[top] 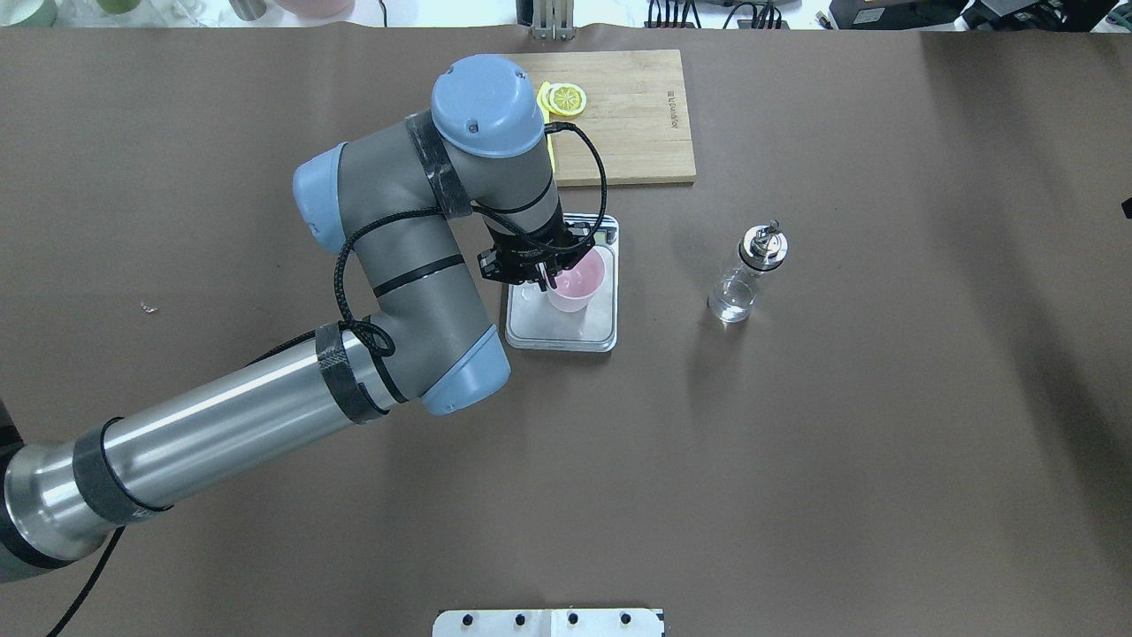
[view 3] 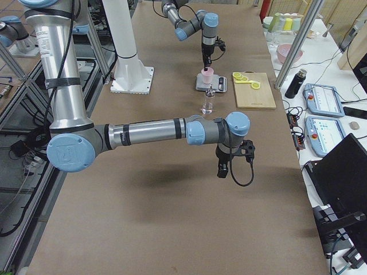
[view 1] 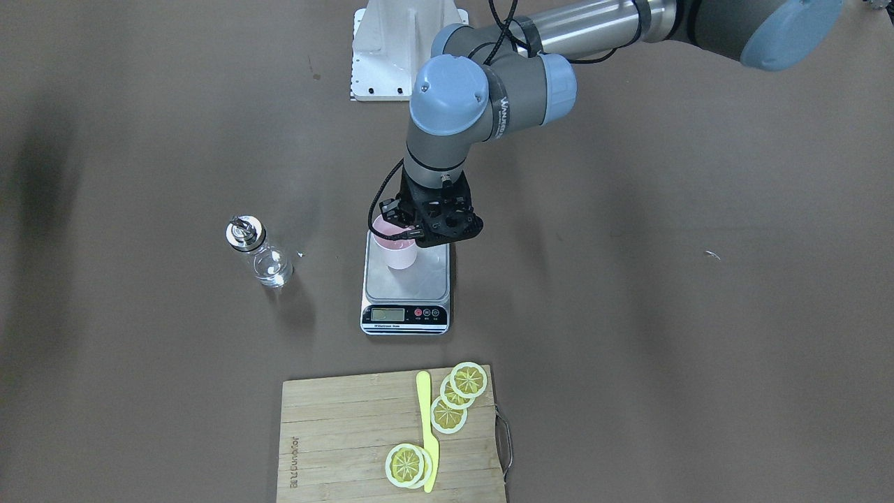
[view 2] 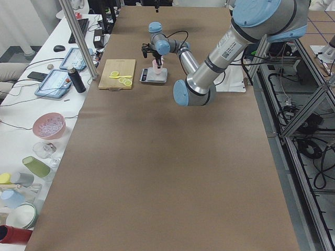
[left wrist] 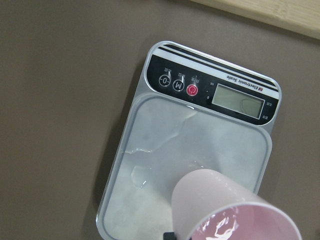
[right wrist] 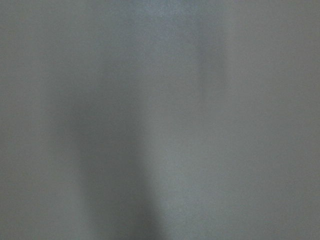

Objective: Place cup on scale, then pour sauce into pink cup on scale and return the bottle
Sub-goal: 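Open the left gripper to release the cup on the scale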

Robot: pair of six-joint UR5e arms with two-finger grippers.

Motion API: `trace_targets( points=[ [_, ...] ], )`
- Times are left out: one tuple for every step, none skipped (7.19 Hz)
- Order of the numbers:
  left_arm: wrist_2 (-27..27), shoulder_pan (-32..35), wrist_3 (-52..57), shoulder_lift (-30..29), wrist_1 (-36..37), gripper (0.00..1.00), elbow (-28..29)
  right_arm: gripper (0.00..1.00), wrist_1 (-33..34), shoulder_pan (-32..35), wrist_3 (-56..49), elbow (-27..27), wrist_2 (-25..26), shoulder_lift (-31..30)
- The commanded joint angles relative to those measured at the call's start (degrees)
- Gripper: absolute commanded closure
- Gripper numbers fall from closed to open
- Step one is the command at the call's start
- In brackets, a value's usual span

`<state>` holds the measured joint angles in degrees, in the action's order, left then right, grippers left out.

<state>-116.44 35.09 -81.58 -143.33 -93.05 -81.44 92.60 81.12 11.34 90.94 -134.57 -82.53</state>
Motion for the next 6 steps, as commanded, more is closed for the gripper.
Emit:
trace_targets(
  points=[
    [1.5,0.1,1.9,0.4,0.1,0.02,-1.0,0.0,-0.1,0.0,0.0,0.6,-0.1,0.2],
    [1.3,0.4,2.3,0.7,0.4,0.02,-2.5,0.0,-0.6,0.0,0.0,1.3,-0.1,0.5],
    [1.0,1.1,5.3,4.2,0.9,0.02,-6.9,0.0,-0.7,0.0,-0.4,2.5,0.0,0.9],
    [-1.2,2.7,8.9,9.4,1.5,0.02,-13.1,0.0,-0.7,0.0,-0.8,4.5,-0.1,1.1],
    [-4.4,5.4,11.2,12.4,2.8,0.02,-16.7,0.0,-0.2,0.0,0.2,7.0,1.6,0.5],
    [-6.1,7.3,13.6,13.9,4.3,0.02,-18.7,0.0,-0.6,0.1,0.2,9.1,2.3,-1.8]
  ],
)
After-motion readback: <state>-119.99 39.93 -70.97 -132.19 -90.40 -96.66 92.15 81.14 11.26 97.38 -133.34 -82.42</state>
